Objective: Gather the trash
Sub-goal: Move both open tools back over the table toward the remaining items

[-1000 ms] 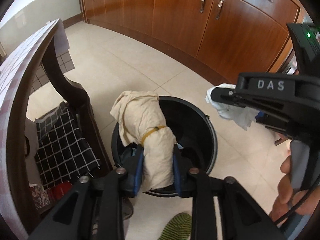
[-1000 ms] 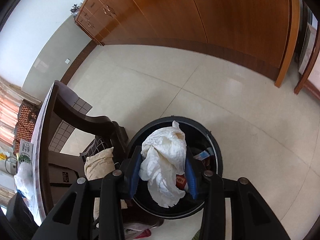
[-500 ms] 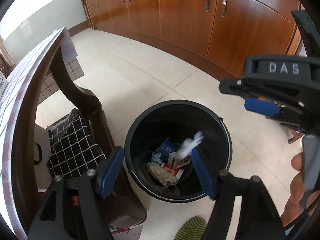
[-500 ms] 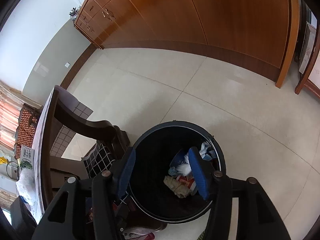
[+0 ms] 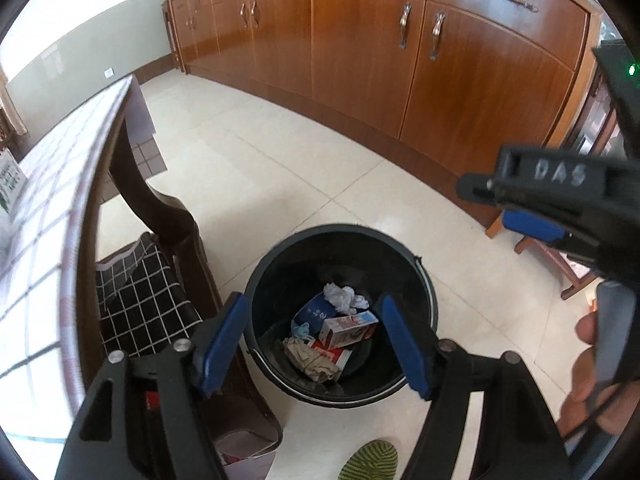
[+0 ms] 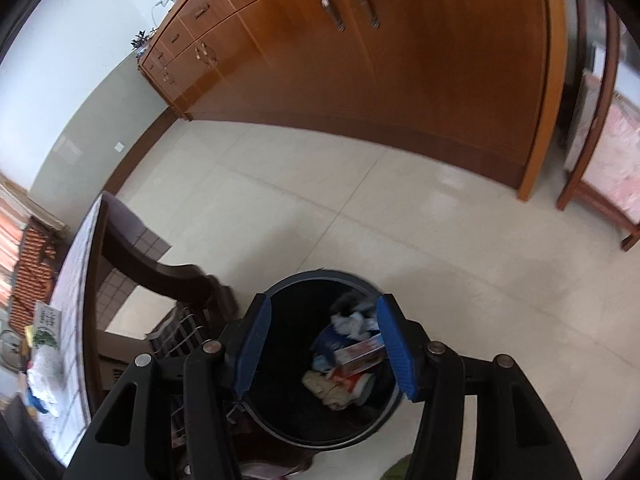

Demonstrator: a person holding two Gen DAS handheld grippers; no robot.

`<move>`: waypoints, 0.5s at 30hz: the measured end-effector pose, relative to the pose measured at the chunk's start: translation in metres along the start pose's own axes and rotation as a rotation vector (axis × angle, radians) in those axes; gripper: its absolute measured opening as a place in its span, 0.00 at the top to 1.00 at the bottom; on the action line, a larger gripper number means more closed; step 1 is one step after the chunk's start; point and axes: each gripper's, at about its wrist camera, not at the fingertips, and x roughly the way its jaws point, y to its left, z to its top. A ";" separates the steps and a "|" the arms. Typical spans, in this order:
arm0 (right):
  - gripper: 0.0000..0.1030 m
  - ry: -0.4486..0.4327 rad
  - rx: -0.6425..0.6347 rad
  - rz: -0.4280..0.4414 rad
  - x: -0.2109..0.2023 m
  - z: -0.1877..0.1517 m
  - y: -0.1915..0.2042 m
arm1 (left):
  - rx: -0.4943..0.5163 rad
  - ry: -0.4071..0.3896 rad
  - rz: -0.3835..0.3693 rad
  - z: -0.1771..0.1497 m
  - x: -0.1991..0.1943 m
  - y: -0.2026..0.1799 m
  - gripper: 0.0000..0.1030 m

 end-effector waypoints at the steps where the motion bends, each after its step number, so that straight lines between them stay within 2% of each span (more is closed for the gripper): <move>1: 0.44 -0.006 -0.004 -0.017 -0.002 0.000 0.000 | -0.002 -0.009 -0.002 0.001 -0.004 0.000 0.30; 9: 0.43 -0.027 -0.051 -0.089 -0.014 -0.001 0.000 | -0.014 -0.106 0.012 0.011 -0.039 0.007 0.30; 15: 0.42 -0.046 -0.112 -0.083 -0.027 -0.009 0.012 | -0.031 -0.151 0.010 0.017 -0.063 0.018 0.30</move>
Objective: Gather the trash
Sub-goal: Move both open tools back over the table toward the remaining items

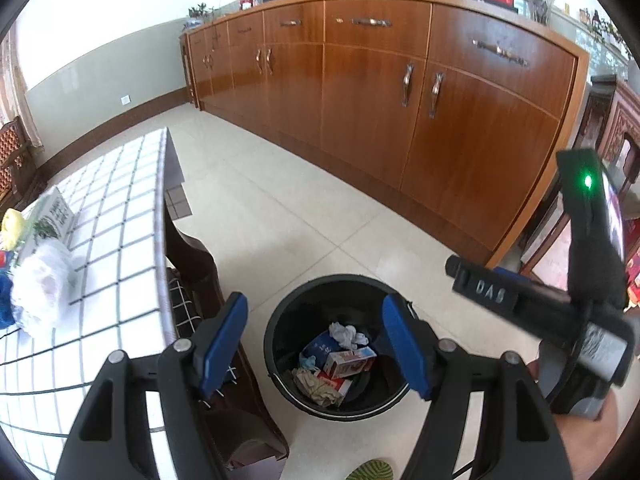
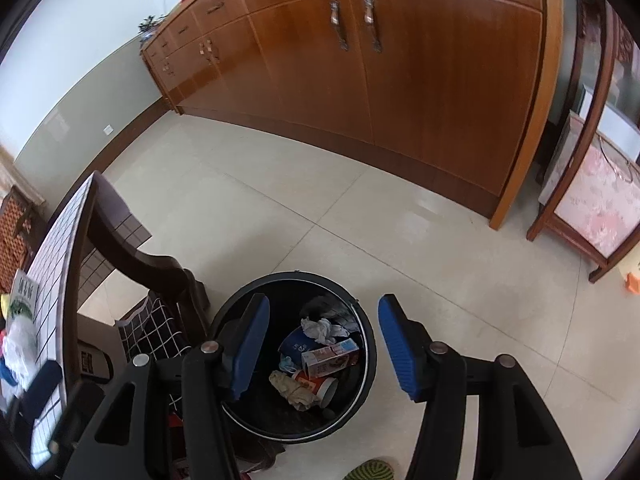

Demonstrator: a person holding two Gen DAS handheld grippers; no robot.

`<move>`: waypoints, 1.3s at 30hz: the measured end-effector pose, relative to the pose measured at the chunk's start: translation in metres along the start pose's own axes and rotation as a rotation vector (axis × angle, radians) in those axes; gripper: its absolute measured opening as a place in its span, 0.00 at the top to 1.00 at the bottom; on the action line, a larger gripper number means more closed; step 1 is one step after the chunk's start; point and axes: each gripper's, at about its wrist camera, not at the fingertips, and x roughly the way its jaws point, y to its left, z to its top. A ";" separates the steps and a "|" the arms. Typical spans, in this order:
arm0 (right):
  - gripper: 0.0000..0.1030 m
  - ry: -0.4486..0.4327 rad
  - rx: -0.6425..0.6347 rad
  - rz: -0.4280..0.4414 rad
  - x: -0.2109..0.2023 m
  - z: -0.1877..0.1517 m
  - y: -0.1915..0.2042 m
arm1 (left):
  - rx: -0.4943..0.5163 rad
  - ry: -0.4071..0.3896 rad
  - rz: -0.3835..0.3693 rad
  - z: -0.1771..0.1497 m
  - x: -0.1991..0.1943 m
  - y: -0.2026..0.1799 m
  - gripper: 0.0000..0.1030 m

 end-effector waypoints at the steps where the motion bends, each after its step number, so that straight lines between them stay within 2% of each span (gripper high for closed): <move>1: 0.42 -0.009 -0.009 0.008 -0.004 -0.001 0.003 | -0.002 -0.009 0.000 0.001 -0.004 0.002 0.30; 9: 0.41 -0.075 -0.095 0.094 -0.030 -0.008 0.042 | -0.040 -0.085 0.034 0.008 -0.041 0.033 0.30; 19: 0.41 -0.120 -0.230 0.174 -0.049 -0.022 0.109 | -0.109 -0.123 0.112 0.005 -0.067 0.084 0.30; 24: 0.35 -0.119 -0.253 0.193 -0.051 -0.027 0.133 | -0.147 -0.132 0.145 -0.002 -0.078 0.107 0.30; 27: 0.34 -0.091 -0.234 0.253 -0.049 -0.027 0.145 | -0.175 -0.129 0.161 -0.006 -0.081 0.123 0.30; 35: 0.34 -0.028 -0.176 0.348 -0.038 -0.028 0.169 | -0.239 -0.126 0.215 -0.019 -0.091 0.161 0.30; 39: 0.34 -0.034 -0.198 0.354 -0.040 -0.030 0.188 | -0.271 -0.123 0.240 -0.025 -0.094 0.178 0.30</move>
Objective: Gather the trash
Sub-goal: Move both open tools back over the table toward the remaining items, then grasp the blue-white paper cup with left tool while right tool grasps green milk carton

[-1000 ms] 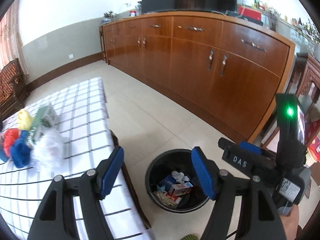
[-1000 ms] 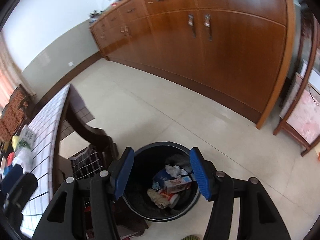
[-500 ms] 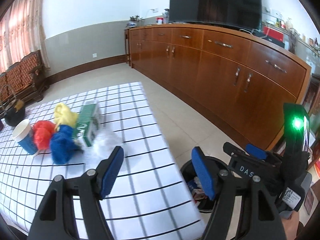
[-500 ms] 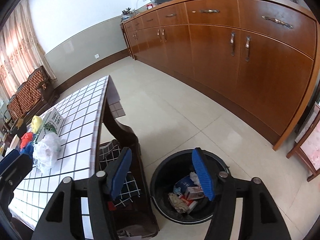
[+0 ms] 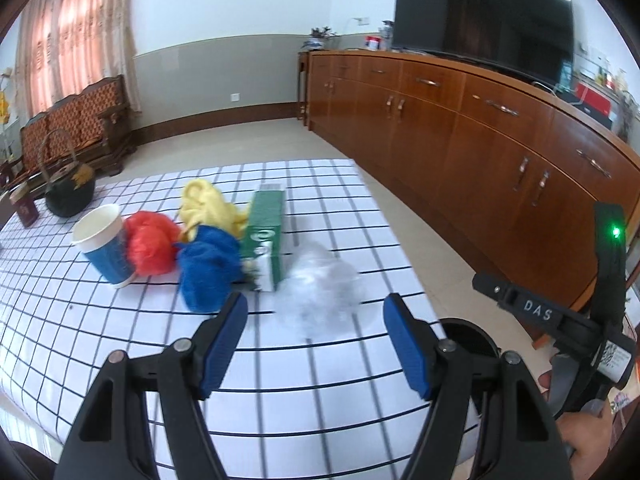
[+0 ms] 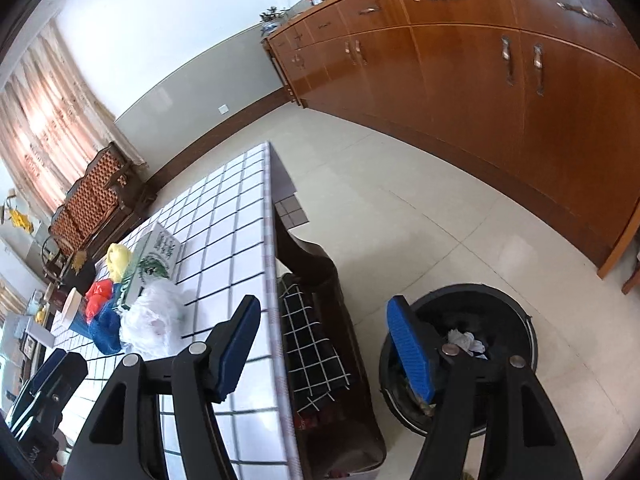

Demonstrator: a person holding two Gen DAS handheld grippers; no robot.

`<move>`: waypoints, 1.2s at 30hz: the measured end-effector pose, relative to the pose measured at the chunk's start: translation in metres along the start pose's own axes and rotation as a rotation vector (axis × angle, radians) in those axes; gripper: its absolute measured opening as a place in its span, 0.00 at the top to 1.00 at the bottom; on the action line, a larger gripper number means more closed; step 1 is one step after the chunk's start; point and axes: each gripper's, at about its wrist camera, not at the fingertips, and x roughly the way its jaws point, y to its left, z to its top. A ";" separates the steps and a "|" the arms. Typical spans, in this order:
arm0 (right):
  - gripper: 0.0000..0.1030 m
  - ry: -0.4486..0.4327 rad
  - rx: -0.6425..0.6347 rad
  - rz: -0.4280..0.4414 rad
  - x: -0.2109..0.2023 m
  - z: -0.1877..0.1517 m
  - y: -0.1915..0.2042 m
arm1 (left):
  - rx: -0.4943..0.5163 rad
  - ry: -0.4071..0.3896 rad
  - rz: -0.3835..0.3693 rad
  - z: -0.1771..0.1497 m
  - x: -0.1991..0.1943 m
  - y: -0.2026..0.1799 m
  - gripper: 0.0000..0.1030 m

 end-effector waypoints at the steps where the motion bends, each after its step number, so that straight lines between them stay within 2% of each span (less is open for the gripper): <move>1: 0.34 -0.001 -0.009 0.006 0.001 0.000 0.006 | -0.003 0.000 0.005 0.000 0.000 0.005 0.30; 21: 0.34 0.012 -0.197 0.065 0.037 -0.010 0.126 | -0.122 -0.003 0.165 -0.001 0.000 0.127 0.30; 29: 0.34 0.014 -0.234 0.074 0.042 -0.014 0.144 | -0.166 0.007 0.196 0.000 0.011 0.171 0.30; 36: 0.34 0.017 -0.258 0.093 0.047 -0.015 0.158 | -0.169 0.016 0.206 0.002 0.026 0.192 0.30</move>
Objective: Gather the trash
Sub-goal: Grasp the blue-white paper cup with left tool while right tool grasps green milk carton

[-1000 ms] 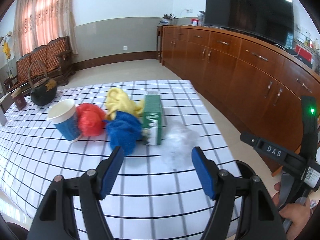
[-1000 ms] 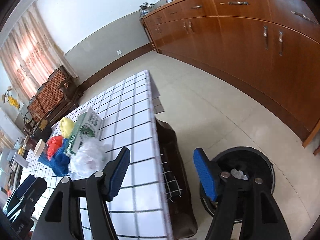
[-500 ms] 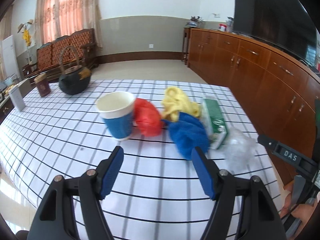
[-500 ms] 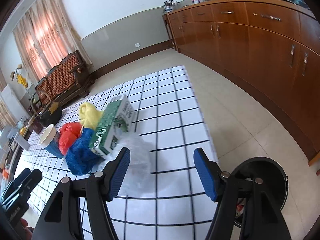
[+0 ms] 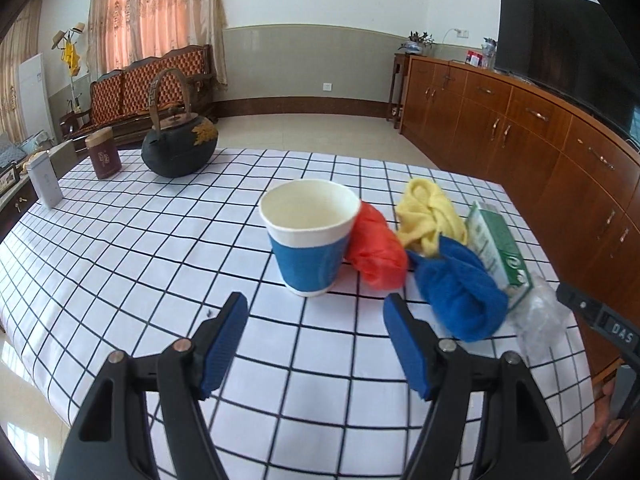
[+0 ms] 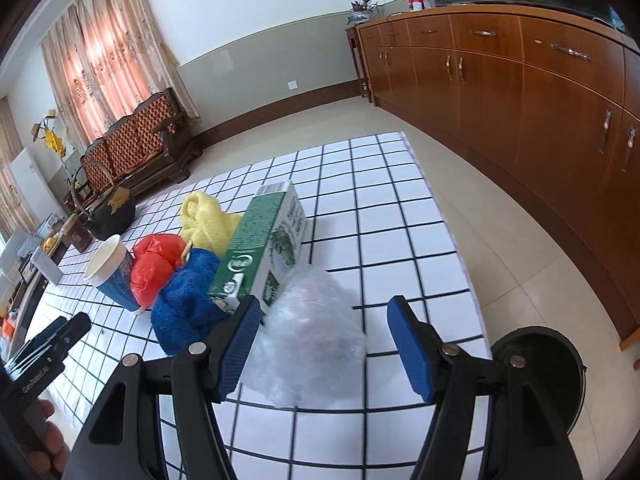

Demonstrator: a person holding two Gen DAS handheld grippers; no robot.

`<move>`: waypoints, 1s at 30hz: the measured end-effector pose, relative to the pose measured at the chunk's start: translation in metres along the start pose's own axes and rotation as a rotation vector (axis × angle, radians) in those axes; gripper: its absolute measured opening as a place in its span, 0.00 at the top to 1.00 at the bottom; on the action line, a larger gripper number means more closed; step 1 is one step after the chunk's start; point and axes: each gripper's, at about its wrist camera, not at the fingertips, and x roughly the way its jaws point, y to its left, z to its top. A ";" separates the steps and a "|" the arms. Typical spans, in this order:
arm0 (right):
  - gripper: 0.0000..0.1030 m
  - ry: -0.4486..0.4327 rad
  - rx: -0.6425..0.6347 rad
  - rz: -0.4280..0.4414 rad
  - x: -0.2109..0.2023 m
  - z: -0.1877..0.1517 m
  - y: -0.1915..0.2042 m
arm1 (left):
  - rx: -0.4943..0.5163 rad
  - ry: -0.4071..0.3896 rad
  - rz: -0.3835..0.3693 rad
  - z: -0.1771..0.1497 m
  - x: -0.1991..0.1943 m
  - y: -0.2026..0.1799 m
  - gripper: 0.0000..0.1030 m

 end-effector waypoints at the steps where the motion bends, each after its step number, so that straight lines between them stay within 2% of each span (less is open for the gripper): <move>1: 0.34 -0.005 -0.005 0.000 0.000 0.001 0.003 | -0.002 0.002 0.002 0.001 0.002 0.001 0.30; 7: 0.34 -0.012 -0.035 -0.003 0.011 0.013 0.018 | -0.029 0.008 -0.005 0.009 0.019 0.012 0.30; 15: 0.34 0.013 -0.067 -0.007 0.036 0.027 0.036 | -0.029 0.020 -0.044 0.019 0.042 0.008 0.30; 20: 0.34 0.031 -0.063 -0.009 0.054 0.038 0.044 | -0.028 0.032 -0.044 0.022 0.054 0.005 0.30; 24: 0.34 0.060 -0.080 -0.032 0.072 0.046 0.050 | -0.038 0.028 -0.052 0.023 0.058 0.004 0.30; 30: 0.34 0.118 -0.075 -0.015 0.095 0.046 0.051 | -0.031 0.002 -0.047 0.025 0.065 0.000 0.30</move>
